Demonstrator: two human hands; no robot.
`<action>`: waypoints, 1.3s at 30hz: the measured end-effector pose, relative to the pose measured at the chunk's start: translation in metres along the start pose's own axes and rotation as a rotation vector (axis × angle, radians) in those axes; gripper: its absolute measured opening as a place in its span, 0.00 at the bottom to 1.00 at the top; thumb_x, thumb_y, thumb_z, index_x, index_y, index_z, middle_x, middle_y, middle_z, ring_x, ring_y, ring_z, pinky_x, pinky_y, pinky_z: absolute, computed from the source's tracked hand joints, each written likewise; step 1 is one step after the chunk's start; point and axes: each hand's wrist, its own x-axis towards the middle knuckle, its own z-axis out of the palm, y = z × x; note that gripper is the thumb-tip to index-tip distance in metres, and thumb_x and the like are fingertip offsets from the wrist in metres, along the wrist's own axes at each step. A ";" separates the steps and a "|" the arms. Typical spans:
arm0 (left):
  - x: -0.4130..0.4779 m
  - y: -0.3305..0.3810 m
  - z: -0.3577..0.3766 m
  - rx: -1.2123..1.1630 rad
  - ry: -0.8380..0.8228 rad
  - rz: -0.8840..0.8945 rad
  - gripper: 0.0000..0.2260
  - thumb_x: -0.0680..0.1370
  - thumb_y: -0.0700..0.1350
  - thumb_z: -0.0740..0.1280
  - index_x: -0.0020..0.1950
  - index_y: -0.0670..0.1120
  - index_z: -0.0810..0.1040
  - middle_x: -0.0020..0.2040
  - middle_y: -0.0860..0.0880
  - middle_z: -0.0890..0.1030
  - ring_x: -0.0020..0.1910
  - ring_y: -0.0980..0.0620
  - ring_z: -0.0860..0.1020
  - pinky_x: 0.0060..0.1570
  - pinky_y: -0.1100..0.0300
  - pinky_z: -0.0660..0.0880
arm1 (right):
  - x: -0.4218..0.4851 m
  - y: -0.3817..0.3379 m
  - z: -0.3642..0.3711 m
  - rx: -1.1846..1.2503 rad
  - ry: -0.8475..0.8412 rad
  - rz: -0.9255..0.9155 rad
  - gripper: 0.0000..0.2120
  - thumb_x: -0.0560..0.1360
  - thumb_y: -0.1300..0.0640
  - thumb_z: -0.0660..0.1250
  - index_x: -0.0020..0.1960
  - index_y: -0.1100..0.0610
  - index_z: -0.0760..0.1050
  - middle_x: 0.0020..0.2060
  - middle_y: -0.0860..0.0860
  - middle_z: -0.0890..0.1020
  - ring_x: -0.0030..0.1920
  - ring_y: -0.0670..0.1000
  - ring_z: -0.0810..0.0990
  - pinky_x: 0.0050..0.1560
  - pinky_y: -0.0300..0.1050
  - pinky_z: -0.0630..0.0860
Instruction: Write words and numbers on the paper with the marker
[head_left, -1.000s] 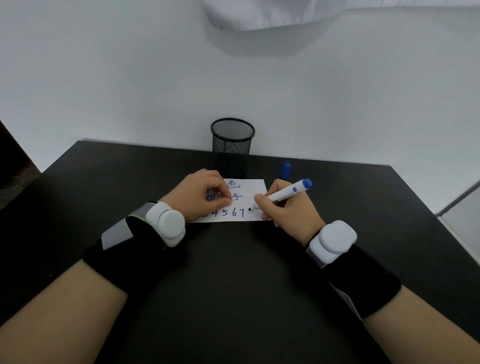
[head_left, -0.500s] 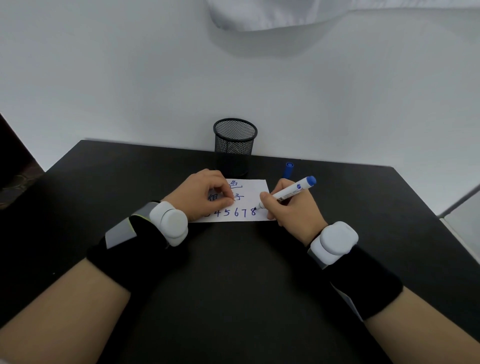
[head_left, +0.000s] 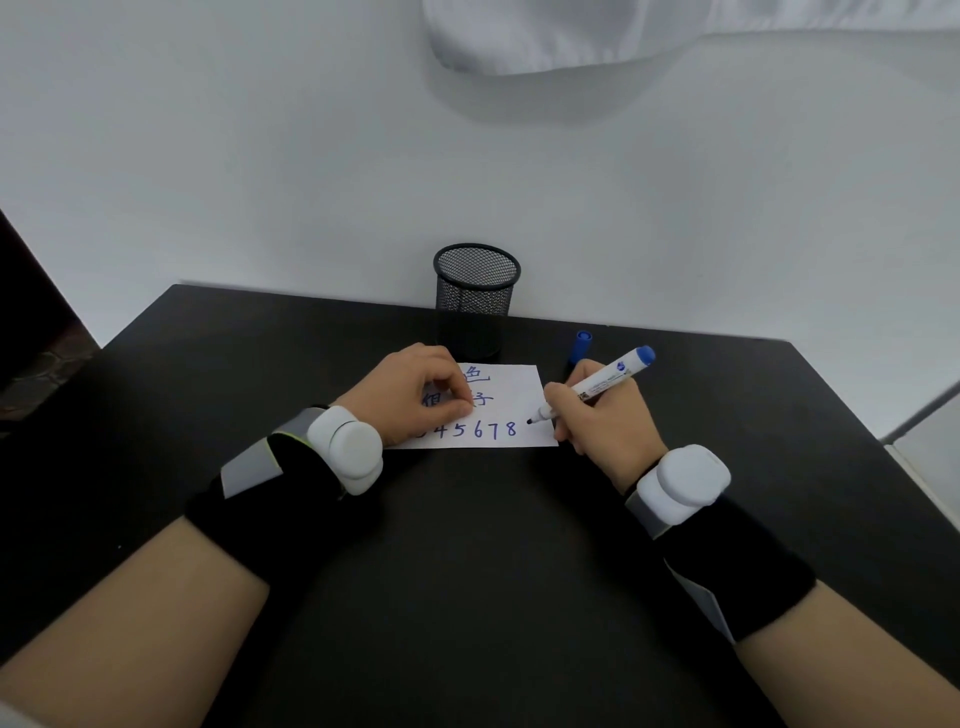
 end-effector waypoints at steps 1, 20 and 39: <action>0.000 0.000 0.000 0.000 -0.002 -0.001 0.02 0.73 0.49 0.71 0.45 0.54 0.80 0.48 0.57 0.78 0.52 0.56 0.74 0.55 0.58 0.73 | -0.001 -0.001 0.000 0.009 0.002 -0.007 0.09 0.75 0.59 0.67 0.39 0.60 0.72 0.28 0.55 0.80 0.22 0.42 0.74 0.28 0.32 0.72; 0.001 -0.001 -0.001 0.005 -0.017 -0.007 0.03 0.74 0.49 0.70 0.47 0.54 0.80 0.49 0.57 0.77 0.51 0.56 0.74 0.54 0.60 0.72 | -0.004 0.001 0.000 0.021 -0.002 0.006 0.12 0.76 0.57 0.67 0.38 0.61 0.70 0.28 0.59 0.79 0.21 0.46 0.72 0.21 0.35 0.69; 0.000 0.000 -0.001 -0.006 -0.015 -0.014 0.03 0.74 0.49 0.70 0.46 0.54 0.80 0.49 0.57 0.77 0.52 0.56 0.74 0.55 0.60 0.72 | -0.003 0.001 0.001 -0.040 -0.016 -0.022 0.12 0.76 0.59 0.67 0.41 0.68 0.70 0.32 0.66 0.80 0.21 0.42 0.73 0.26 0.35 0.74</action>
